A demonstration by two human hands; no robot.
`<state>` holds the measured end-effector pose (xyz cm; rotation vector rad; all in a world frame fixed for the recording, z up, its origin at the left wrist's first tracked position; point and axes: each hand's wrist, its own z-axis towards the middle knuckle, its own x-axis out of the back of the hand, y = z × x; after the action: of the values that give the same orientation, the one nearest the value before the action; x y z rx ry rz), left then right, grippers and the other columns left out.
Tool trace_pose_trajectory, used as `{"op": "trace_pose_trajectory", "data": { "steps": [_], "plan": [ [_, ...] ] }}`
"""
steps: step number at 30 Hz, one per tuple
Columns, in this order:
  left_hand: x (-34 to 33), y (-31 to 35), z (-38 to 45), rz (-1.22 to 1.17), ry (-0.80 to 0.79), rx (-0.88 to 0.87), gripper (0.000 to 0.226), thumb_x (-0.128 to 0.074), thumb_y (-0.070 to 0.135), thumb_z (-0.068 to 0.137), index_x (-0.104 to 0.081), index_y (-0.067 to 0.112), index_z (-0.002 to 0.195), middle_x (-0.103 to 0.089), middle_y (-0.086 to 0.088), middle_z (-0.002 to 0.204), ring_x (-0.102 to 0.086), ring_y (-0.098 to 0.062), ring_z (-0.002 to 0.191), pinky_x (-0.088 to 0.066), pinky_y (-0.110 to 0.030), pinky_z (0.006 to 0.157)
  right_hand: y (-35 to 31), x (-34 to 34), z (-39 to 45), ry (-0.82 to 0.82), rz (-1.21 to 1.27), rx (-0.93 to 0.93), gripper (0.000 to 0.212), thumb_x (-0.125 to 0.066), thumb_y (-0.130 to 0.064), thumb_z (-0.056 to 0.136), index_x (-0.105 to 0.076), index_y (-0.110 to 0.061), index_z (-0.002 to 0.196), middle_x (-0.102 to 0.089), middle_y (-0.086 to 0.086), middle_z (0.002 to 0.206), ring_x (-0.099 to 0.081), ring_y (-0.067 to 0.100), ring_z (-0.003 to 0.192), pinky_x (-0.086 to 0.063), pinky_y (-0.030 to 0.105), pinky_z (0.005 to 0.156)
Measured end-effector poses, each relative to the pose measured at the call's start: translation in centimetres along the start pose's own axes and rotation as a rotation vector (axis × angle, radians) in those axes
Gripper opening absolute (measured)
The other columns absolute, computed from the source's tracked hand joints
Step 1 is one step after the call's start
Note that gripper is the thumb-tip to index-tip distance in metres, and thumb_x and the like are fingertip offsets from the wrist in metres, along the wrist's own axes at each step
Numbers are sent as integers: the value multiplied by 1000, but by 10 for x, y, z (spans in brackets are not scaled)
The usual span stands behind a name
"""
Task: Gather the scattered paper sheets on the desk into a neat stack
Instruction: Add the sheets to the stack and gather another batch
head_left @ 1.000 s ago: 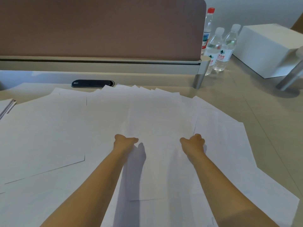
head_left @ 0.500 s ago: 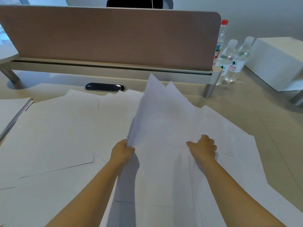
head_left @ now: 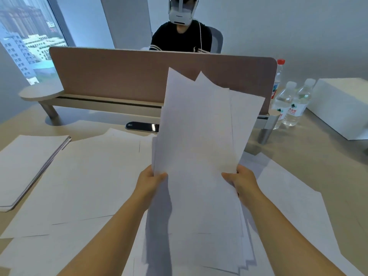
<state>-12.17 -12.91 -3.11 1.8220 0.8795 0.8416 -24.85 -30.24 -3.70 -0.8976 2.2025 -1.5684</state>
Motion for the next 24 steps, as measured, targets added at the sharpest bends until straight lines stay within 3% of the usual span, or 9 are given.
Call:
{"op": "trace_pose_trajectory", "data": {
  "steps": [5, 10, 13, 16, 19, 24],
  "plan": [
    [16, 42, -5, -104, 60, -98, 28, -51, 2, 90, -53, 4, 118, -58, -11, 107, -54, -33, 98, -46, -44, 87, -47, -12, -10, 53, 8, 124, 18, -56, 9, 82, -59, 11, 100, -59, 31, 117, -59, 41, 105, -44, 47, 98],
    [36, 74, -5, -121, 96, -176, 28, -50, -3, 89, -55, -3, 117, -59, -13, 108, -55, -36, 101, -46, -48, 95, -82, -25, -17, 73, -51, 224, 23, -58, 6, 82, -55, 22, 98, -58, 39, 102, -60, 34, 77, -52, 29, 63],
    [44, 84, -6, -147, 94, -208, 30, -53, -2, 88, -55, -3, 118, -59, -12, 106, -55, -37, 103, -45, -46, 93, -94, -30, -22, 56, -47, 255, 28, -57, 8, 83, -55, 23, 106, -62, 35, 98, -62, 41, 81, -52, 42, 69],
    [47, 85, -8, -163, 56, -223, 38, -61, 2, 85, -53, 3, 122, -60, -13, 110, -56, -35, 104, -47, -48, 92, -99, -32, -27, -9, -11, 249, 30, -59, 5, 84, -58, 8, 114, -63, 11, 96, -57, 25, 79, -48, 29, 73],
    [50, 82, -8, -143, 33, -231, 40, -63, 6, 83, -52, 9, 122, -59, -13, 111, -56, -32, 102, -48, -49, 92, -98, -32, -25, -17, 31, 239, 35, -61, 2, 83, -55, 3, 118, -58, 10, 104, -54, 24, 94, -41, 29, 84],
    [54, 74, -1, -141, 26, -226, 41, -61, 2, 84, -51, 7, 124, -58, -12, 109, -54, -31, 101, -47, -46, 90, -99, -30, -23, -22, 80, 287, 40, -63, 2, 81, -52, -1, 120, -57, 8, 105, -54, 24, 96, -43, 32, 88]
  ]
}}
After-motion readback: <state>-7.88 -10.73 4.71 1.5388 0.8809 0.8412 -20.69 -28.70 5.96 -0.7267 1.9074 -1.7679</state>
